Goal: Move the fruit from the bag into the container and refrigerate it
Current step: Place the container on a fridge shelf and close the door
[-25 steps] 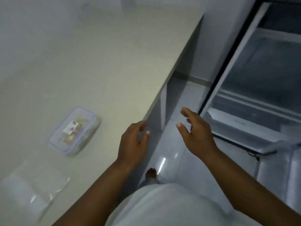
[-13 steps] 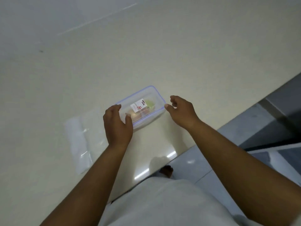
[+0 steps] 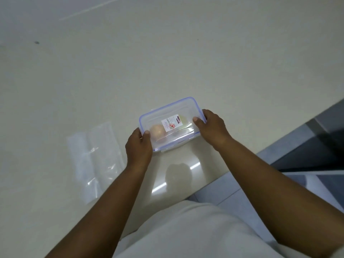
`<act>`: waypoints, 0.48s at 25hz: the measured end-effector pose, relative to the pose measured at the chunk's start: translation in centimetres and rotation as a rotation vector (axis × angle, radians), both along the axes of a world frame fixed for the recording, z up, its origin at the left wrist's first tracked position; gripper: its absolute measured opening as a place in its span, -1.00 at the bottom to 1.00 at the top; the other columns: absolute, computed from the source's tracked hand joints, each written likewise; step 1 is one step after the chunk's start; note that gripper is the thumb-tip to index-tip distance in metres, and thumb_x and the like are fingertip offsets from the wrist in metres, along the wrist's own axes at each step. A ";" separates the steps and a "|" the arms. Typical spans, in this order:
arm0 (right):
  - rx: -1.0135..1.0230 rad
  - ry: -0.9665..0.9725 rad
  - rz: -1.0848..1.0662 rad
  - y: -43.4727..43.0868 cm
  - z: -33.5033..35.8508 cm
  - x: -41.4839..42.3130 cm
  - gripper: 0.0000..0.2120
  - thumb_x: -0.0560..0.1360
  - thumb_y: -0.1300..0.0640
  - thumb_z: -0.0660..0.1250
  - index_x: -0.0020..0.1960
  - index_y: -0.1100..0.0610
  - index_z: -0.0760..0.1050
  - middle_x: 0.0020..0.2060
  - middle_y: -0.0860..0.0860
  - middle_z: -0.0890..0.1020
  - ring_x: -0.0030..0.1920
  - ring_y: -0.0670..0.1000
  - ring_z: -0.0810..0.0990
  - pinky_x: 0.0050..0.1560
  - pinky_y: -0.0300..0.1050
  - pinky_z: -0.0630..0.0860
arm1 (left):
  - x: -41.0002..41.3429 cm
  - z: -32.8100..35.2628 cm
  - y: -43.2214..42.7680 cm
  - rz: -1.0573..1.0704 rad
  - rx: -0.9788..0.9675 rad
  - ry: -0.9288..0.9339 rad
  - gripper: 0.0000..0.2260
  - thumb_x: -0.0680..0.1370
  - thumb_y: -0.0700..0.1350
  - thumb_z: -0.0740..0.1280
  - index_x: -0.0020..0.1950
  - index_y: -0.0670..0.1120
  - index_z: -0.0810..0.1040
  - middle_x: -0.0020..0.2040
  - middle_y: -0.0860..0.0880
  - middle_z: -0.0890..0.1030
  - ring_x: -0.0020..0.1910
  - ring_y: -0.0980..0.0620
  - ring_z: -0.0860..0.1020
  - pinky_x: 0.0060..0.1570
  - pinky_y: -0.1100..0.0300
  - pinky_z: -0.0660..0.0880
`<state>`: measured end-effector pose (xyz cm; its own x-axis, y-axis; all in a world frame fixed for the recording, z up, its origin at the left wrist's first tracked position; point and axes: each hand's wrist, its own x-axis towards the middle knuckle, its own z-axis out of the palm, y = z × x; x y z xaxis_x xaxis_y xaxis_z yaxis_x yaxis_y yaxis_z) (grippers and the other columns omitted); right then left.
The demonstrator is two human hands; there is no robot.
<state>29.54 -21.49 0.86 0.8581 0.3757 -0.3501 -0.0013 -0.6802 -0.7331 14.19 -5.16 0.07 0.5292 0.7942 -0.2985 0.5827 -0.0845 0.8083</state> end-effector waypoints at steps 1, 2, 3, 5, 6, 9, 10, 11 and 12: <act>0.033 -0.010 -0.050 -1.5 0.3 -0.1 -0.74 0.55 -0.02 0.26 0.12 0.12 0.53 -0.04 0.02 0.64 -0.04 0.07 0.56 -0.06 -0.14 0.38 | 0.7 0.5 -0.8 -0.036 0.002 -0.021 -0.84 0.56 -0.04 0.19 -0.09 -0.02 0.55 -0.23 0.08 0.56 -0.16 -0.02 0.54 -0.12 0.07 0.45; 0.059 -0.025 -0.103 -3.4 0.8 -0.3 -0.74 0.55 -0.03 0.27 0.13 0.10 0.53 -0.05 0.00 0.63 -0.05 0.06 0.56 -0.05 -0.13 0.40 | 1.6 0.9 -1.7 -0.076 -0.007 -0.041 -0.86 0.55 -0.02 0.20 -0.12 0.05 0.54 -0.23 0.12 0.57 -0.18 0.07 0.55 -0.16 0.13 0.45; 0.079 -0.044 -0.155 -5.3 1.1 -0.7 -0.75 0.55 -0.04 0.27 0.12 0.08 0.53 -0.07 -0.03 0.62 -0.06 0.04 0.57 -0.05 -0.12 0.42 | 2.5 1.4 -2.9 -0.120 -0.022 -0.053 -0.86 0.54 -0.01 0.20 -0.14 0.12 0.54 -0.22 0.15 0.58 -0.19 0.16 0.55 -0.18 0.17 0.44; 0.119 -0.067 -0.274 -10.3 1.9 -1.5 -0.79 0.55 -0.05 0.27 0.11 0.02 0.53 -0.13 -0.12 0.60 -0.08 -0.01 0.58 -0.05 -0.11 0.47 | 4.5 2.5 -6.4 -0.231 -0.055 -0.062 -0.81 0.53 0.00 0.20 -0.20 0.25 0.53 -0.23 0.21 0.61 -0.22 0.30 0.55 -0.20 0.22 0.45; 0.143 -0.069 -0.322 -12.4 2.2 -2.3 -0.82 0.55 -0.05 0.27 0.10 -0.02 0.53 -0.14 -0.18 0.60 -0.09 -0.08 0.59 -0.06 -0.15 0.49 | 5.2 2.9 -8.0 -0.281 -0.071 -0.060 -0.76 0.53 0.00 0.20 -0.23 0.32 0.52 -0.25 0.25 0.61 -0.24 0.35 0.54 -0.20 0.23 0.45; 0.189 -0.081 -0.503 -19.6 2.6 -4.7 -0.89 0.56 -0.03 0.27 0.05 -0.21 0.48 -0.12 -0.24 0.61 -0.10 -0.26 0.58 -0.12 -0.31 0.46 | 7.2 3.5 -14.0 -0.477 -0.087 -0.037 -0.67 0.54 0.00 0.18 -0.28 0.44 0.48 -0.28 0.41 0.58 -0.28 0.43 0.52 -0.22 0.23 0.46; 0.195 -0.084 -0.567 -22.2 2.6 -5.6 -0.88 0.57 -0.02 0.26 0.05 -0.23 0.47 -0.11 -0.21 0.62 -0.08 -0.24 0.58 -0.11 -0.31 0.46 | 7.8 3.6 -16.3 -0.542 -0.099 -0.025 -0.66 0.55 0.01 0.18 -0.28 0.45 0.48 -0.27 0.43 0.57 -0.28 0.44 0.51 -0.22 0.24 0.45; 0.190 -0.087 -0.625 -24.8 2.4 -6.6 -0.87 0.57 -0.01 0.25 0.07 -0.23 0.47 -0.09 -0.17 0.63 -0.07 -0.20 0.59 -0.08 -0.29 0.47 | 8.3 3.5 -18.6 -0.607 -0.111 -0.014 -0.66 0.55 0.00 0.18 -0.27 0.46 0.48 -0.26 0.45 0.56 -0.27 0.45 0.51 -0.24 0.25 0.44; 0.182 -0.093 -0.681 -27.5 2.2 -7.7 -0.85 0.58 0.00 0.24 0.11 -0.21 0.48 -0.07 -0.14 0.63 -0.05 -0.18 0.59 -0.06 -0.29 0.47 | 8.8 3.3 -21.2 -0.685 -0.116 -0.004 -0.65 0.56 0.00 0.18 -0.26 0.46 0.48 -0.25 0.47 0.56 -0.26 0.46 0.51 -0.26 0.27 0.42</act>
